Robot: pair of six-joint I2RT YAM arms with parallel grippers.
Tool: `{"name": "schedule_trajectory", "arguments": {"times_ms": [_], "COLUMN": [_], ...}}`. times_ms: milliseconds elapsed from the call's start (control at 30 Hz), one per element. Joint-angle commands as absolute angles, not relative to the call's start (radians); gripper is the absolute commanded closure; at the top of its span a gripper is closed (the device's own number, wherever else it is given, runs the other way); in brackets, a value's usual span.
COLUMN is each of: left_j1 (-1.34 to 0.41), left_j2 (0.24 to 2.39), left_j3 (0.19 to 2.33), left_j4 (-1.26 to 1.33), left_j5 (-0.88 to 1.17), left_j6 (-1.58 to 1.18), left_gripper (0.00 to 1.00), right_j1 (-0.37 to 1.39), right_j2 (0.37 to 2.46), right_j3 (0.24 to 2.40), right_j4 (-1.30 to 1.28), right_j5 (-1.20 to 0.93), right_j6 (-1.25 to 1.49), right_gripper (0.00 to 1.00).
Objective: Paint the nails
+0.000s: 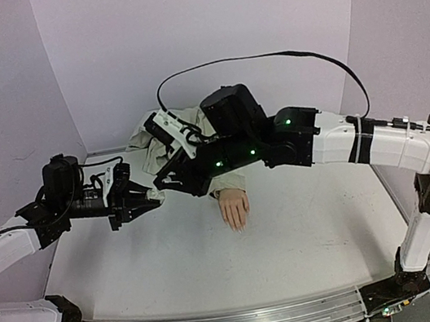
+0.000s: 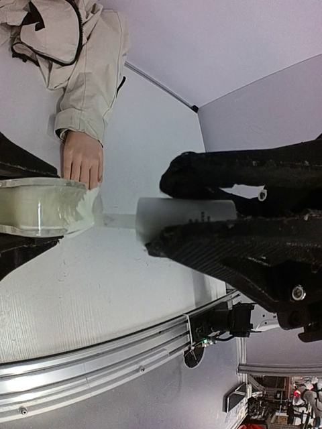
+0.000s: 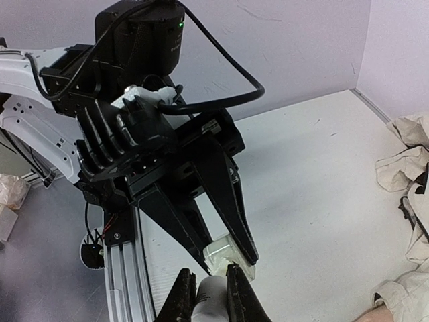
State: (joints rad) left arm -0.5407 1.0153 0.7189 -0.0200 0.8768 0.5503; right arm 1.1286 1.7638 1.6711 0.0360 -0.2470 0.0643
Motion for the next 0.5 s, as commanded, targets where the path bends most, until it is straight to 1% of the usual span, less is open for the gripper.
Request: {"name": "schedule_trajectory", "arguments": {"times_ms": [0, 467], "left_j1": [-0.546, -0.546], "left_j2": [1.008, 1.003], "left_j3": [0.763, 0.762], "left_j4": [0.006, 0.006], "left_j5": [0.886, 0.885], "left_j6": [0.552, 0.553], "left_gripper": [1.00, 1.00], "right_j1": [1.142, 1.147], "right_j2": [1.782, 1.780], "right_j3": [1.720, 1.708], "right_j4": [0.044, 0.003], "right_j5": [-0.233, -0.130], "right_j6": [0.048, 0.044], "right_gripper": [1.00, 1.00]}}
